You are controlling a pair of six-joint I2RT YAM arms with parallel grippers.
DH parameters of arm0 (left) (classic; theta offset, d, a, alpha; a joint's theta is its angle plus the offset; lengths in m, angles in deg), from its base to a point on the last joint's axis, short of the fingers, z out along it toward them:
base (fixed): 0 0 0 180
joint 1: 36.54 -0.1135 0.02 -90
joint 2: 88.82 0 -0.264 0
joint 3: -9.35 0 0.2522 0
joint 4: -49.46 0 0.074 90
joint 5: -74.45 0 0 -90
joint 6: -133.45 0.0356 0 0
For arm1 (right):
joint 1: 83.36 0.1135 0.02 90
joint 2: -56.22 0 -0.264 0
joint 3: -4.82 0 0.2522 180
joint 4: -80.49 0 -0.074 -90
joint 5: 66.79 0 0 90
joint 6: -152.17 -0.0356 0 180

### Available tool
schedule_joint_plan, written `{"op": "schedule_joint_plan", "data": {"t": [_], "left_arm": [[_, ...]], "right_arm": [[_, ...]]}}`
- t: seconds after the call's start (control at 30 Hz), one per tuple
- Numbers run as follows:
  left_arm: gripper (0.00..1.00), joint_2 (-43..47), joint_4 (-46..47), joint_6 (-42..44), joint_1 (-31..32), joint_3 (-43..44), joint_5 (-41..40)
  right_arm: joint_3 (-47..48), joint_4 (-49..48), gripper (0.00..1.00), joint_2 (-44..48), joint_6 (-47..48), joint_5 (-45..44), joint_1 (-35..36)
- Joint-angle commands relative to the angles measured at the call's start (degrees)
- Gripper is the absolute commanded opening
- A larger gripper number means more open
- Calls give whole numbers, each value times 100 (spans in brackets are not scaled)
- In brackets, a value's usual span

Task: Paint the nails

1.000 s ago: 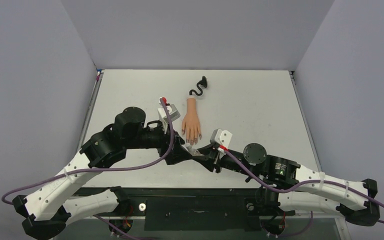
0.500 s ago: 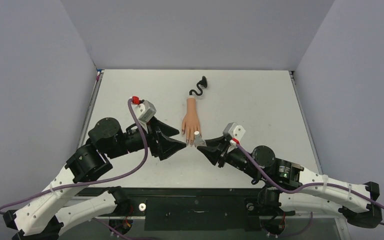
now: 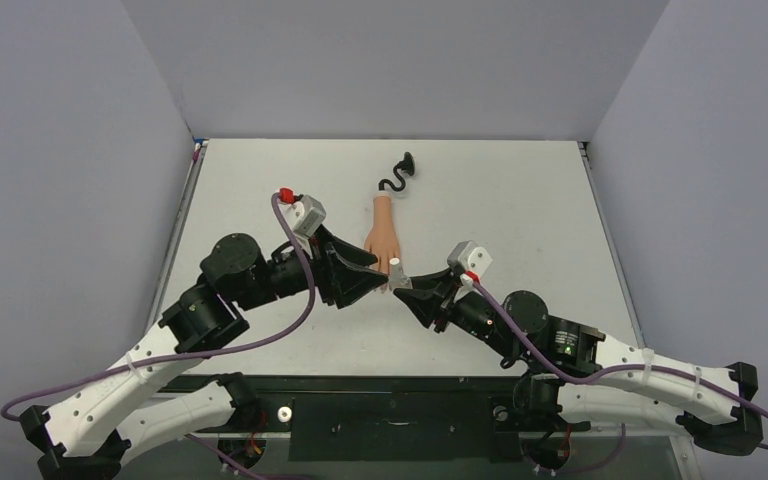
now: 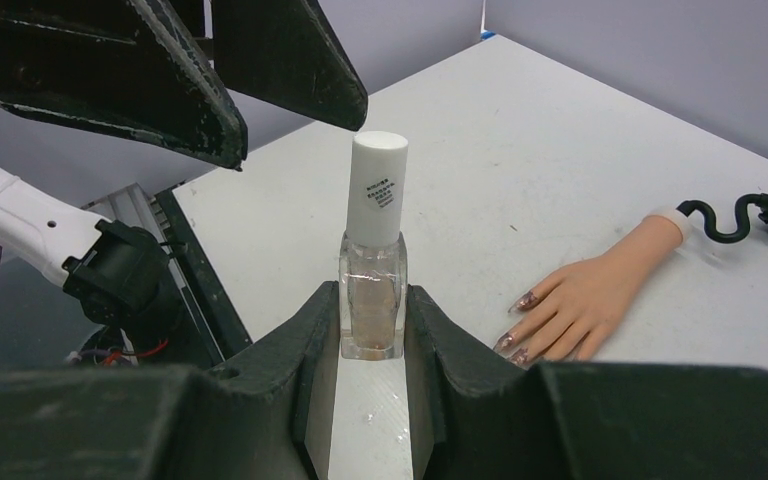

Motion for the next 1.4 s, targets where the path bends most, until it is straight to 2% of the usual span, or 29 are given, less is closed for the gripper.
{"op": "schedule_joint_plan", "data": {"t": [0.0,0.33,0.73,1.13,1.37], "left_arm": [[48,-45,725,-113,44,-108,41],[45,-174,987,-139,69,-276,14],[32,-257,1297,-190,116,-408,15],[7,-257,1303,-85,146,-436,250],[1,-164,1241,184,144,-423,691]], "right_arm": [[291,-335,0,-79,-62,-85,-21],[359,-326,0,-191,-33,-44,-13],[348,-400,0,-230,-80,17,-17],[263,-706,0,-259,-213,-48,-9],[172,-1058,0,-195,-371,-13,-3]]}}
